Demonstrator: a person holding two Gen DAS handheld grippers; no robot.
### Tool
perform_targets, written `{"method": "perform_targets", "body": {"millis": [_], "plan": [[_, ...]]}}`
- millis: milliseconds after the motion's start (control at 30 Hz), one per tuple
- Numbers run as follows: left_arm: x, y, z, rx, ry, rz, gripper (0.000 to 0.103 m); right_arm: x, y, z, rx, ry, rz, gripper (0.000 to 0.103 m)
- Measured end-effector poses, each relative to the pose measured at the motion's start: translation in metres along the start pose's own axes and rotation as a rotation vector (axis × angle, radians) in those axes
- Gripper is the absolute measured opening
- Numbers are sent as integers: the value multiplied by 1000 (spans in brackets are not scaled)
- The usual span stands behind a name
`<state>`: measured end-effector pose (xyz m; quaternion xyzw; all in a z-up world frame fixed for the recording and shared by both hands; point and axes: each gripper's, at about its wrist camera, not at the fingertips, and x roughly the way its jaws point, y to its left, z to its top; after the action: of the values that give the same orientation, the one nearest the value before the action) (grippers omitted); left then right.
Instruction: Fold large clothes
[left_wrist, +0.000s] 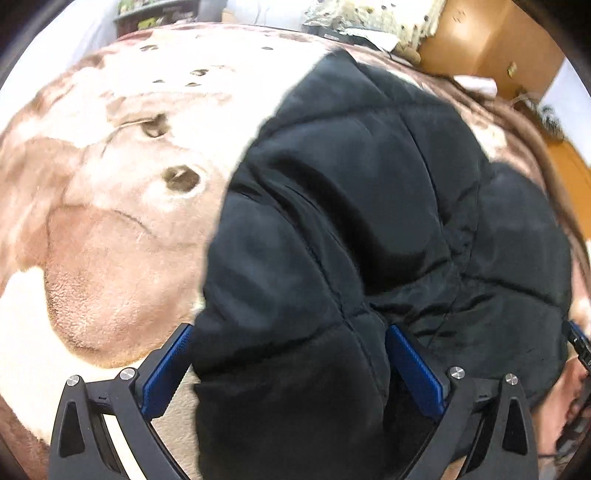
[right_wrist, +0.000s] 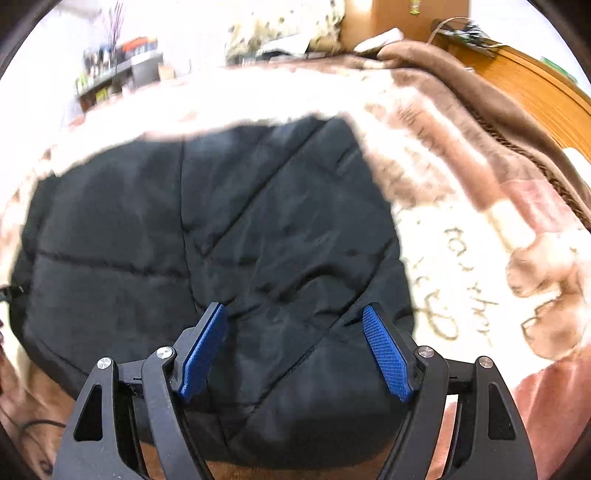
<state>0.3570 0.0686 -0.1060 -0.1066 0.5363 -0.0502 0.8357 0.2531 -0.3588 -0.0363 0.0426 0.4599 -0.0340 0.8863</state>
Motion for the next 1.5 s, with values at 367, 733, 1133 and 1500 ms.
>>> {"method": "perform_targets", "body": {"millis": [367, 733, 1133, 1500], "plan": [[-17, 8, 34, 153, 51, -353, 102, -20, -50, 3, 3, 35, 96, 77], [23, 10, 57, 210, 149, -310, 102, 26, -76, -8, 101, 122, 294, 80], [43, 7, 67, 187, 172, -373, 102, 65, -86, -5, 202, 204, 550, 94], [58, 45, 73, 83, 261, -563, 102, 100, -86, 0, 173, 327, 714, 94]]}}
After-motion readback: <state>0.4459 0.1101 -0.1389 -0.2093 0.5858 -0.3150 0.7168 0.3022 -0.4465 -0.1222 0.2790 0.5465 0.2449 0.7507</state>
